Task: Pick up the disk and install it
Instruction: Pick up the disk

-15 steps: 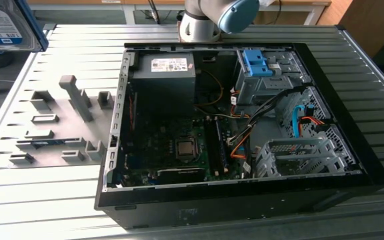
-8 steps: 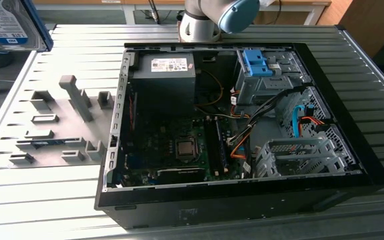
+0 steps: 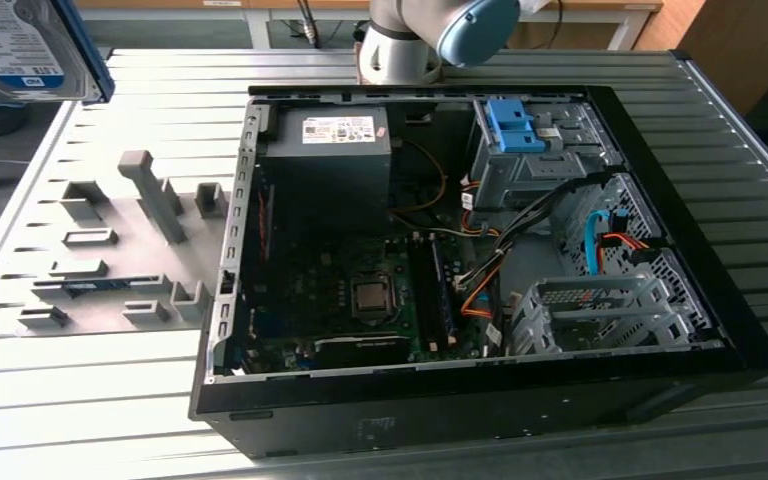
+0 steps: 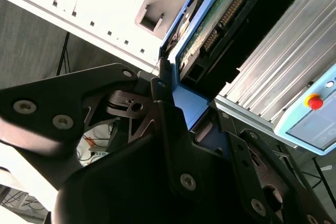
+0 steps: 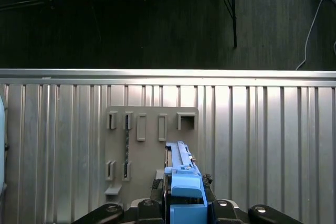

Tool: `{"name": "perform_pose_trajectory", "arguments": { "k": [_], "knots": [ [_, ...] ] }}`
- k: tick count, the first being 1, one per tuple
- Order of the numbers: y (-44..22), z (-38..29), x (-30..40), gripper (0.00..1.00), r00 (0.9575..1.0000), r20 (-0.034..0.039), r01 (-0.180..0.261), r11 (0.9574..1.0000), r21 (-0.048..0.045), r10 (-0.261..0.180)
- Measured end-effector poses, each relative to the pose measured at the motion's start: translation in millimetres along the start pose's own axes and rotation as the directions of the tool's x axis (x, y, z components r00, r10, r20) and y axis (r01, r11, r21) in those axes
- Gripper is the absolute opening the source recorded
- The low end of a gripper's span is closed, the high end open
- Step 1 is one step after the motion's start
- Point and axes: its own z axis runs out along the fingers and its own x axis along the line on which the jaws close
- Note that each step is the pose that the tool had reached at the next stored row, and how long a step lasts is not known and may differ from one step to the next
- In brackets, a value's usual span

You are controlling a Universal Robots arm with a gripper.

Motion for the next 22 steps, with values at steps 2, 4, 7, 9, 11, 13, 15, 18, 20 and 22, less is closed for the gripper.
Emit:
{"name": "perform_pose_trajectory", "arguments": {
  "k": [2,4,7,9,11,13,15,18,20,22],
  "knots": [
    [-1.7,0.0,0.0,0.37,1.0,0.0,0.0,1.0,0.0,0.0],
    [-3.3,-0.1,0.0,0.37,1.0,0.0,0.0,1.0,0.0,0.0],
    [-5.8,-0.1,-0.1,0.37,1.0,0.0,0.0,1.0,-0.0001,0.0],
    [-7.3,-0.1,-0.1,0.37,1.0,0.0,0.0,1.0,0.0,0.0],
    [-8.8,-0.2,-0.1,0.37,1.0,0.0,0.0,1.0,0.0,0.0],
    [-10.3,-0.2,-0.1,0.37,1.0,0.0,0.0,1.0,0.0,0.0],
    [-11.7,-0.3,-0.1,0.37,1.0,0.0,0.0,1.0,0.0,0.0],
    [-13.8,-0.3,-0.1,0.37,1.0,0.0,0.0,1.0,0.0,0.0],
    [-15.2,-0.3,-0.1,0.37,1.0,0.0,0.0,1.0,0.0,0.0],
    [-16.4,-0.3,-0.1,0.37,1.0,0.0,0.0,1.0,0.0,0.0]
  ]
}}
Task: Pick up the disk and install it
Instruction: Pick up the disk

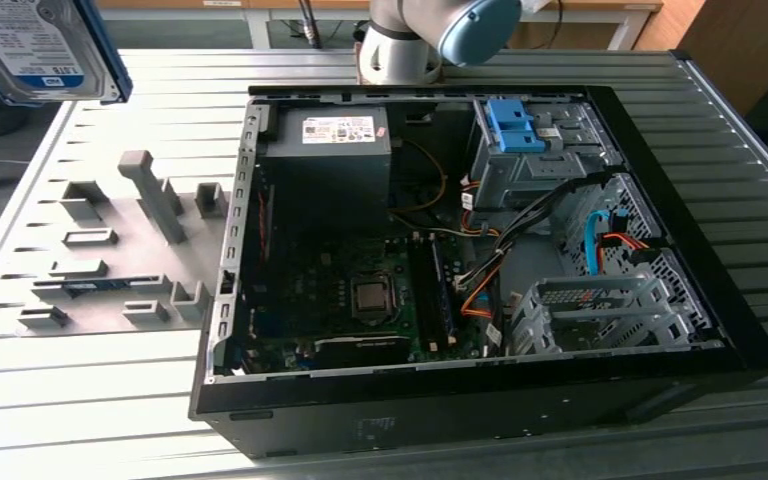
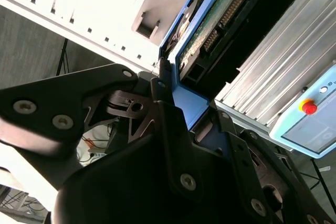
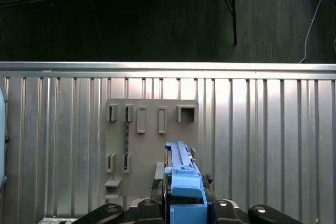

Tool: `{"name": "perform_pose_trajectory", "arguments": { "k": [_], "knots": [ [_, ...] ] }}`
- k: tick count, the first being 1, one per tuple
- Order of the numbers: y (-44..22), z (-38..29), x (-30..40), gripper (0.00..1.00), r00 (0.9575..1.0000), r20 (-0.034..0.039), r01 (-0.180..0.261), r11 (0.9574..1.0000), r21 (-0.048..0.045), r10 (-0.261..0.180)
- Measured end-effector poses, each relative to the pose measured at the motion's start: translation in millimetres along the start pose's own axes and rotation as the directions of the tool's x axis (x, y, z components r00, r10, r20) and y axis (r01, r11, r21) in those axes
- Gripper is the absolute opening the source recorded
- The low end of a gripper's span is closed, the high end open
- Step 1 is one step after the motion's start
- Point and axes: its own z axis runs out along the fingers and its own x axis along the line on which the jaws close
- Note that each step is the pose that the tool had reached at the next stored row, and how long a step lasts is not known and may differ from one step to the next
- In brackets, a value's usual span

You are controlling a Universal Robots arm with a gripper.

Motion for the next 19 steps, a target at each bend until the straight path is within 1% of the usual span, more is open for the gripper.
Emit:
{"name": "perform_pose_trajectory", "arguments": {
  "k": [19],
  "knots": [
    [-14.2,-0.4,-0.1,0.37,1.0,0.0,0.0,1.0,-0.0002,0.0]
  ]
}}
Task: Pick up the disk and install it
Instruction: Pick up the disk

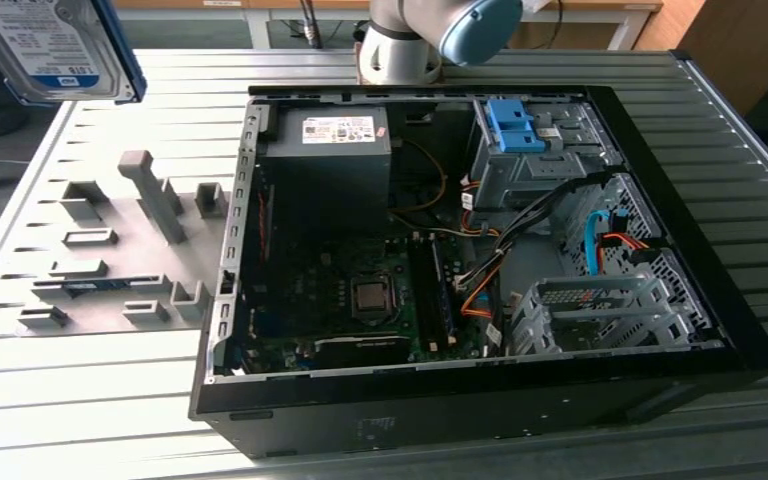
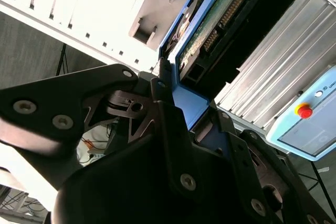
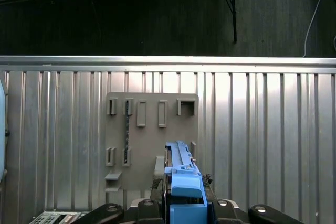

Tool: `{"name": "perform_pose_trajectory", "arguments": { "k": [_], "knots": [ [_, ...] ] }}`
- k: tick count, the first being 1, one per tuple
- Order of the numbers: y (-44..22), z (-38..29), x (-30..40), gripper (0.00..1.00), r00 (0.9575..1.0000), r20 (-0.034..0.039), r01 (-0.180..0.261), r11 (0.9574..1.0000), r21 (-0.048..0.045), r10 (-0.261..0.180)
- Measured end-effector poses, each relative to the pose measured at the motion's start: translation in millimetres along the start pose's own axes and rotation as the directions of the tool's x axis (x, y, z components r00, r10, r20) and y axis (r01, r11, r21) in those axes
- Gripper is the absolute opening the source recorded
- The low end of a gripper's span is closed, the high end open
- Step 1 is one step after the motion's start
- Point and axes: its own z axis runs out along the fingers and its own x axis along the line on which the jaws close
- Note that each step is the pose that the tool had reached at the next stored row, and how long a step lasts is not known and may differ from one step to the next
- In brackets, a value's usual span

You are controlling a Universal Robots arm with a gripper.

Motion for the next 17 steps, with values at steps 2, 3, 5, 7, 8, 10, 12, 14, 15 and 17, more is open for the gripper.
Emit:
{"name": "perform_pose_trajectory", "arguments": {
  "k": [2,3,5,7,8,10,12,14,15,17],
  "knots": [
    [-2.1,0.0,0.0,0.37,1.0,0.0,0.0,1.0,0.0001,0.0],
    [-3.1,0.0,0.0,0.37,1.0,0.0,0.0,1.0,0.0,0.0],
    [-5.1,0.0,0.0,0.37,1.0,0.0001,0.0,1.0,0.0002,0.0],
    [-6.9,-0.1,0.0,0.37,1.0,0.0,0.0,1.0,0.0001,0.0],
    [-7.7,-0.1,0.0,0.37,1.0,0.0001,0.0,1.0,0.0001,0.0],
    [-9.4,-0.2,-0.1,0.37,1.0,0.0,0.0,1.0,0.0,0.0],
    [-11.0,-0.2,-0.1,0.37,1.0,0.0001,0.0,1.0,0.0001,0.0],
    [-12.6,-0.2,-0.1,0.37,1.0,0.0,0.0,1.0,0.0001,0.0],
    [-13.4,-0.3,-0.1,0.37,1.0,0.0,0.0,1.0,0.0,0.0],
    [-14.9,-0.3,-0.1,0.37,1.0,0.0,0.0,1.0,0.0001,0.0]
  ]
}}
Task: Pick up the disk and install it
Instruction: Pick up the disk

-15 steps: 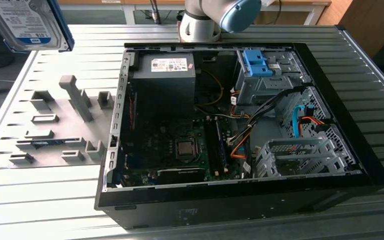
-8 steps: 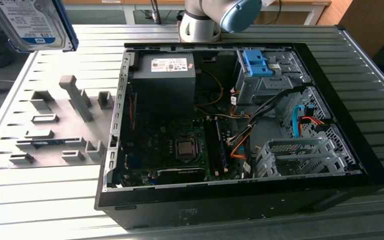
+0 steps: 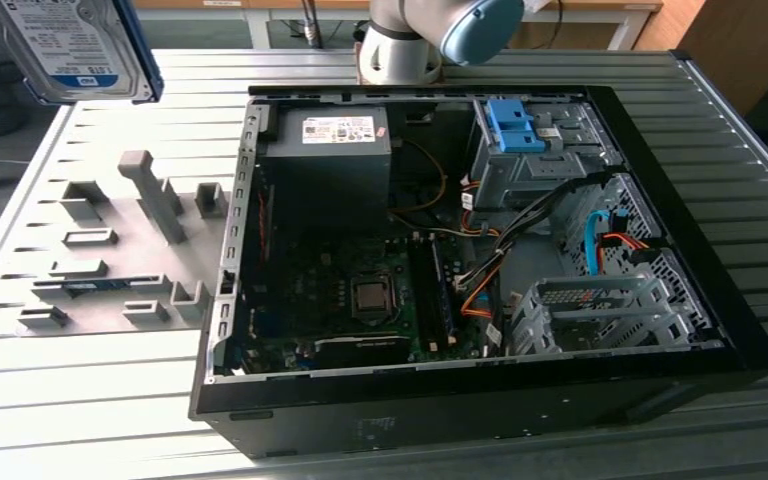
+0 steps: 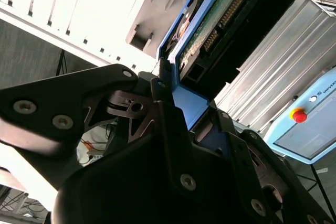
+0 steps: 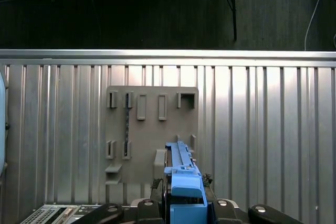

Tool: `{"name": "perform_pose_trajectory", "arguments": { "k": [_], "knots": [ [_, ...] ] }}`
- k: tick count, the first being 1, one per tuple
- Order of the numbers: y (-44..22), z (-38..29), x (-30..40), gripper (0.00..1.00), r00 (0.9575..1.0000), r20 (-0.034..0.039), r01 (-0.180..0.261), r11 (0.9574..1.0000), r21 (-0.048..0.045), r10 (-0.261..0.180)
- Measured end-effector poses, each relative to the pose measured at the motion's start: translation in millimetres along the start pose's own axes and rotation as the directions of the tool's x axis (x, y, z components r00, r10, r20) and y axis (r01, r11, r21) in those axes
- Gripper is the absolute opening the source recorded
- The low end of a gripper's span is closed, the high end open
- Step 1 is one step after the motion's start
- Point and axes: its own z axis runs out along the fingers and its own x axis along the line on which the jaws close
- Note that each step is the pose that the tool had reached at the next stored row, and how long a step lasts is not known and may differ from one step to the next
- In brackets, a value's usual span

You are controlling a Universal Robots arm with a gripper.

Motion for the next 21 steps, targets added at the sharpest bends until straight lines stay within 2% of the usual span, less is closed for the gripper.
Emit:
{"name": "perform_pose_trajectory", "arguments": {
  "k": [10,21],
  "knots": [
    [-6.6,-0.1,-0.1,0.37,1.0,0.0,0.0,1.0,0.0,0.0],
    [-18.7,-0.4,-0.1,0.37,1.0,0.0,0.0,1.0,0.0,0.0]
  ]
}}
